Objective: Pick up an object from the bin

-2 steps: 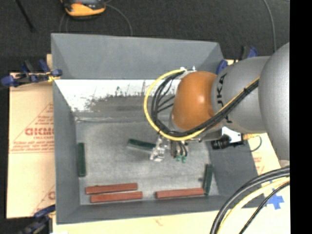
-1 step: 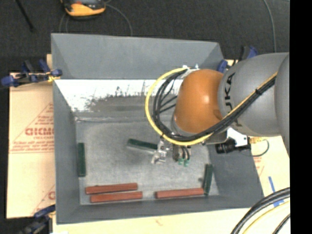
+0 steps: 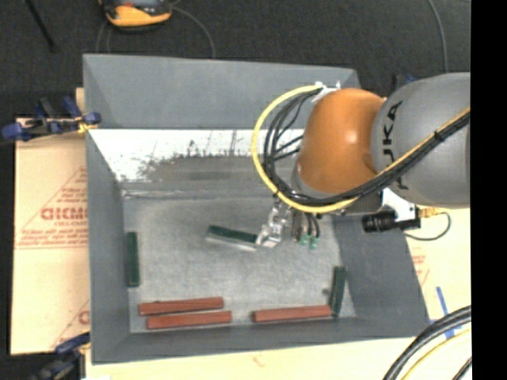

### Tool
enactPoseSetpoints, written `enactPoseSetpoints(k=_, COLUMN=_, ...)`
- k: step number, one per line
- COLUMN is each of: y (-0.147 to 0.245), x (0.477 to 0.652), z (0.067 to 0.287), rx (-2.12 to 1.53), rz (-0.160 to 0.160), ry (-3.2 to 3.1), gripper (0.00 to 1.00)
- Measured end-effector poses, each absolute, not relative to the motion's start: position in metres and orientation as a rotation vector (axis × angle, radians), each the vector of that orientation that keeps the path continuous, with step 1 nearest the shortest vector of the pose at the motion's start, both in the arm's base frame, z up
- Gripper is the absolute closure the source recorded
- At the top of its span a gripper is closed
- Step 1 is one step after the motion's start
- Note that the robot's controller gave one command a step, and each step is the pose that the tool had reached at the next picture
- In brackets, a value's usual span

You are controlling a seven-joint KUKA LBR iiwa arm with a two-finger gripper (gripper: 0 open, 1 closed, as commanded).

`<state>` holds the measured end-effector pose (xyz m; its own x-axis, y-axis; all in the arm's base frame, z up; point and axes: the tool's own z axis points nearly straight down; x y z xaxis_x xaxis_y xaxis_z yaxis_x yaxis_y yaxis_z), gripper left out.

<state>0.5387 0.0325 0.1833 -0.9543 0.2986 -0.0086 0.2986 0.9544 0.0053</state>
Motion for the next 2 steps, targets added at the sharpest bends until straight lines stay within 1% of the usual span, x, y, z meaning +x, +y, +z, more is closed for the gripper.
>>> enactPoseSetpoints(k=1, y=0.025, x=0.537, z=0.205, rx=0.508, rz=-0.001, ry=3.103, gripper=1.00)
enactPoseSetpoints(k=2, y=0.019, x=0.537, z=0.264, rx=0.379, rz=-0.003, ry=3.120, gripper=1.00)
